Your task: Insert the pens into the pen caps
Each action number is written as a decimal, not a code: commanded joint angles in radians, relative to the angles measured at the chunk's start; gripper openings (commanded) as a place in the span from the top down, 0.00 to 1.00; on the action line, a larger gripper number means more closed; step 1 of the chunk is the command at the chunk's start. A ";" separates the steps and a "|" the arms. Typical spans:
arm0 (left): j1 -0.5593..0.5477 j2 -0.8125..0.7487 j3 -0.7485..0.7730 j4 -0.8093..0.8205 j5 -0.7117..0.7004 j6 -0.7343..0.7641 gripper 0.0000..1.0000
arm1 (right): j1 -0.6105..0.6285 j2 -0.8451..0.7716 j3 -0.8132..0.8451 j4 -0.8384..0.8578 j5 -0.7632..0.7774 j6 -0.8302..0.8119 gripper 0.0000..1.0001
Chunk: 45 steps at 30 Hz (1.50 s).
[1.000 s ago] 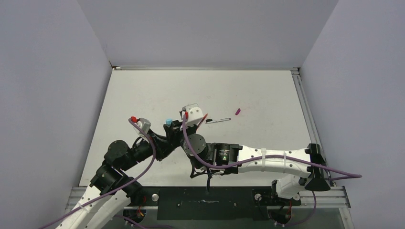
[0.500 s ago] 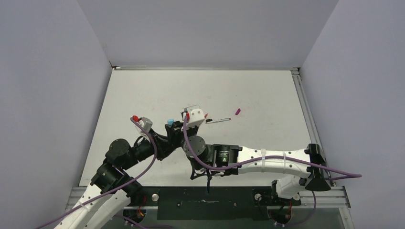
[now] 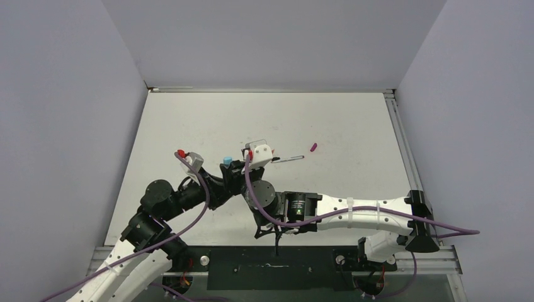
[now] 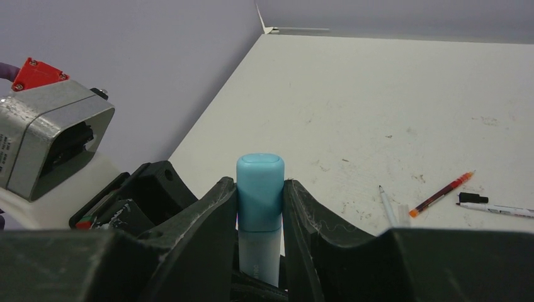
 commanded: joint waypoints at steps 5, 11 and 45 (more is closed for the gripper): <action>0.007 0.011 0.056 0.158 -0.019 0.040 1.00 | 0.061 -0.061 0.006 -0.016 -0.099 -0.020 0.61; 0.007 0.008 0.059 0.158 -0.002 0.053 1.00 | 0.065 -0.100 0.017 -0.049 -0.092 -0.046 0.46; 0.008 -0.015 0.005 0.311 0.434 -0.045 1.00 | -0.413 -0.344 -0.038 -0.089 -1.267 -0.015 0.39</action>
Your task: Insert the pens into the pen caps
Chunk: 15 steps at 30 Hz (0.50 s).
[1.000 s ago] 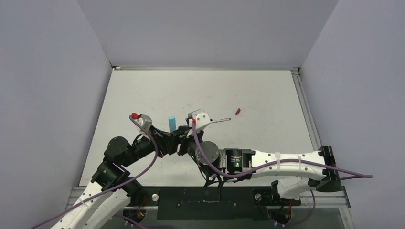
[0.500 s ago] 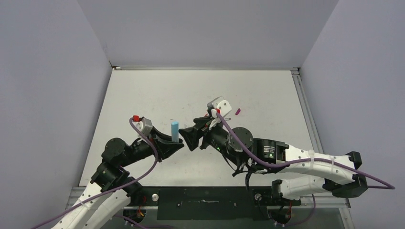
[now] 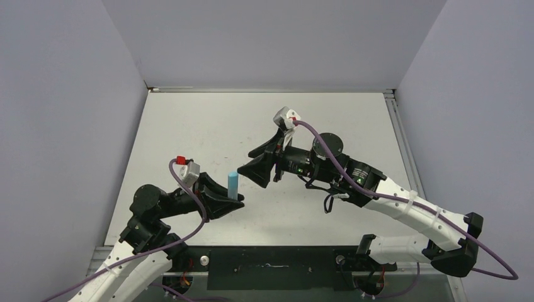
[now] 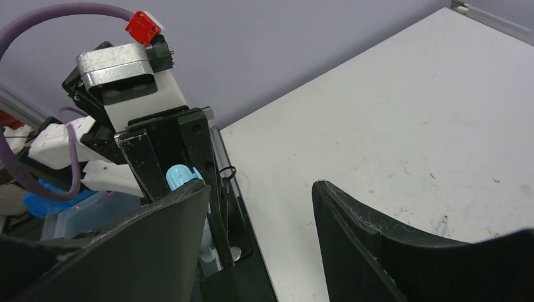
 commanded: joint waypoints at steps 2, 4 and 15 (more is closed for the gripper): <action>0.006 -0.004 -0.008 0.105 0.060 -0.056 1.00 | -0.059 -0.035 -0.043 0.204 -0.283 0.099 0.39; 0.006 -0.004 -0.011 0.116 0.064 -0.067 1.00 | -0.067 -0.030 -0.042 0.230 -0.311 0.113 0.39; 0.006 0.008 -0.020 0.177 0.076 -0.111 1.00 | -0.061 0.042 0.009 0.305 -0.419 0.145 0.42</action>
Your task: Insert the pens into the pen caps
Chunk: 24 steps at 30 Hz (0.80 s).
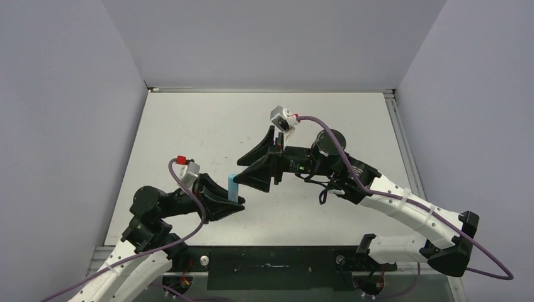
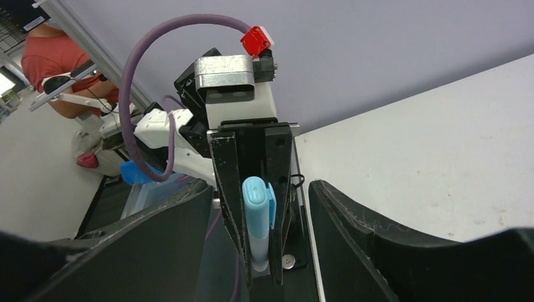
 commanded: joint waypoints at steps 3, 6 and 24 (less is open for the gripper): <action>0.005 0.009 0.010 0.091 0.019 -0.030 1.00 | 0.025 0.047 0.066 0.088 -0.074 0.004 0.43; 0.006 0.012 0.013 0.097 0.018 -0.036 1.00 | 0.052 0.064 0.083 0.064 -0.061 -0.025 0.44; 0.005 0.022 0.021 0.133 0.011 -0.077 1.00 | 0.121 0.091 0.114 -0.023 0.015 -0.117 0.85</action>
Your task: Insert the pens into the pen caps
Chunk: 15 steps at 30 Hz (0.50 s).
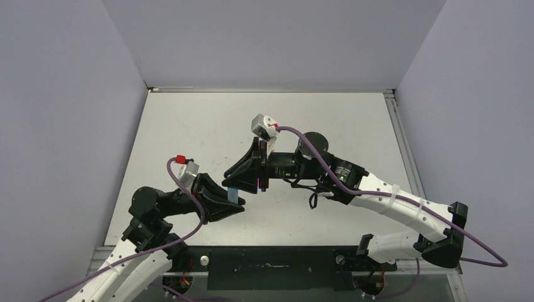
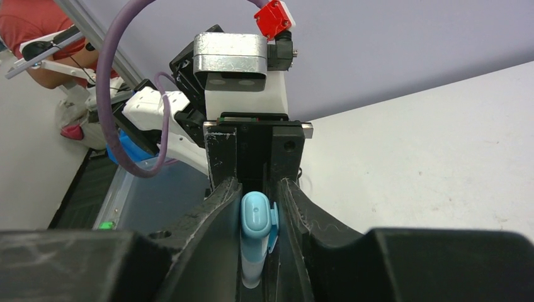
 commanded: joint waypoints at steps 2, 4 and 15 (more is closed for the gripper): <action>0.006 0.009 0.026 0.076 -0.026 -0.029 1.00 | 0.028 0.000 0.041 -0.009 -0.005 -0.024 0.94; 0.006 0.011 0.029 0.085 -0.032 -0.035 1.00 | 0.037 0.001 0.036 -0.017 -0.004 -0.033 0.95; 0.006 0.032 0.095 0.085 -0.055 -0.016 1.00 | 0.070 -0.009 -0.040 -0.060 0.018 -0.072 0.95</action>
